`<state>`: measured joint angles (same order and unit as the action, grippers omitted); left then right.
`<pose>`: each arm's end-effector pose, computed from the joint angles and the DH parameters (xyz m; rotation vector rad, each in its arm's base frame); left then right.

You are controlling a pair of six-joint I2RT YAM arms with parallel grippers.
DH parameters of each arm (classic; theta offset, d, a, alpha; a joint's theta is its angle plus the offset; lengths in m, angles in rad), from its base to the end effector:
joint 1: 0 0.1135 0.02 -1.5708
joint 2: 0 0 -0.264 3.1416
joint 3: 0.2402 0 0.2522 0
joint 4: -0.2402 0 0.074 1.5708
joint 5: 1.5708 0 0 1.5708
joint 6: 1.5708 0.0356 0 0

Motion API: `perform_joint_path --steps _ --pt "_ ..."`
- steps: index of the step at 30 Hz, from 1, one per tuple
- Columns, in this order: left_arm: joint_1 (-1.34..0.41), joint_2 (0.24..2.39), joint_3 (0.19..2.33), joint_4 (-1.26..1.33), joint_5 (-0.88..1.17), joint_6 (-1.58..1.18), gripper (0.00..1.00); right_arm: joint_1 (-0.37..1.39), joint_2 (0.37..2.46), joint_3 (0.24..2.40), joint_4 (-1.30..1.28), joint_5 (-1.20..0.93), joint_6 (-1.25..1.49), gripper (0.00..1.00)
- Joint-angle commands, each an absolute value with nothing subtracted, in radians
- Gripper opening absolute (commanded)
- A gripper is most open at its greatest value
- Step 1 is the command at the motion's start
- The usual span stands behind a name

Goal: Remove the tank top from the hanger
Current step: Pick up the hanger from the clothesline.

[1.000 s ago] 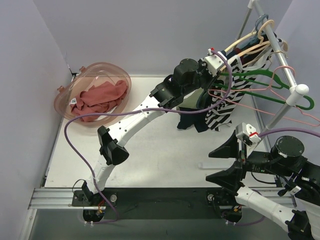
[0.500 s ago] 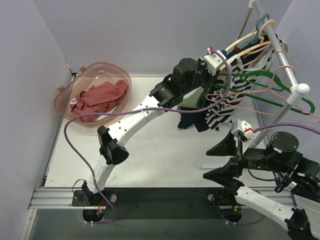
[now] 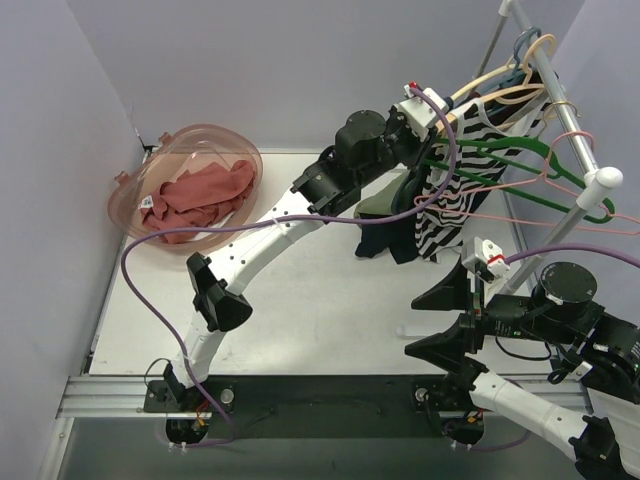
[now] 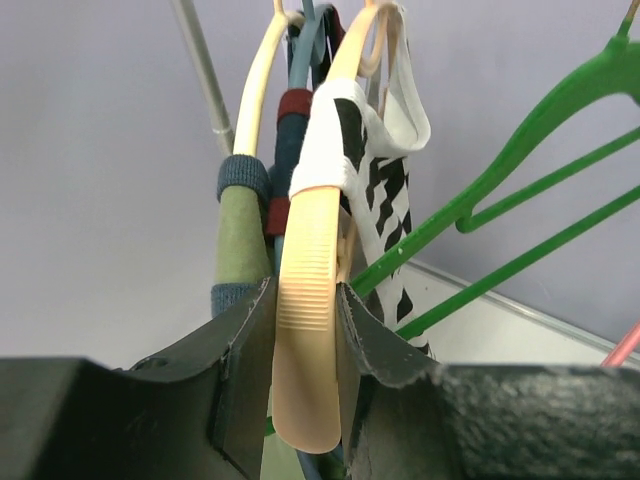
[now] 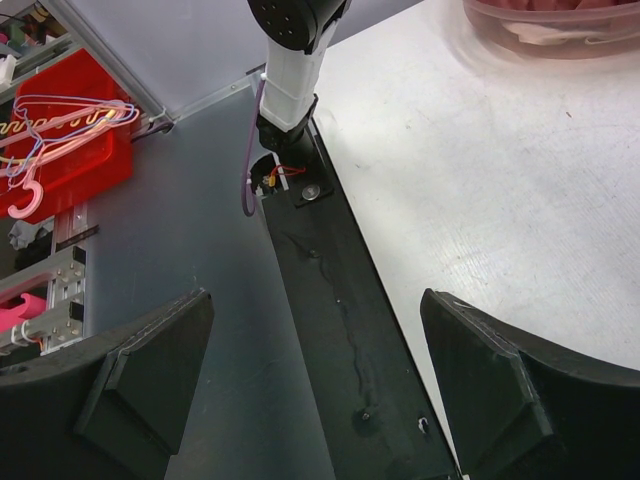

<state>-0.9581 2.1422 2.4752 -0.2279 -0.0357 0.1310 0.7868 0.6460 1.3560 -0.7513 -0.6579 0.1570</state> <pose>0.2792 -0.3949 0.4838 0.7509 1.2972 -0.6446 0.0255 0.0564 0.4734 -1.0359 1.4165 1.2345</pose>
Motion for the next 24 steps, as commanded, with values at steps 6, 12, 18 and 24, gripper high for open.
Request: perform_joint_path --steps 6,12,18,24 --pt "-0.954 2.054 2.477 -0.015 0.0 0.095 0.0 0.792 0.661 1.373 -0.698 -0.652 0.181 0.89" --pt "-0.954 2.051 2.476 0.031 0.0 0.083 0.0 0.792 0.658 1.373 -0.698 -0.649 0.183 0.89" --pt "-0.953 2.037 2.444 -0.044 0.038 0.08 0.0 0.792 0.658 1.376 -0.696 -0.644 0.189 0.89" --pt "-0.954 1.987 2.347 -0.075 0.086 0.06 0.25 0.792 0.653 1.367 -0.696 -0.637 0.195 0.89"
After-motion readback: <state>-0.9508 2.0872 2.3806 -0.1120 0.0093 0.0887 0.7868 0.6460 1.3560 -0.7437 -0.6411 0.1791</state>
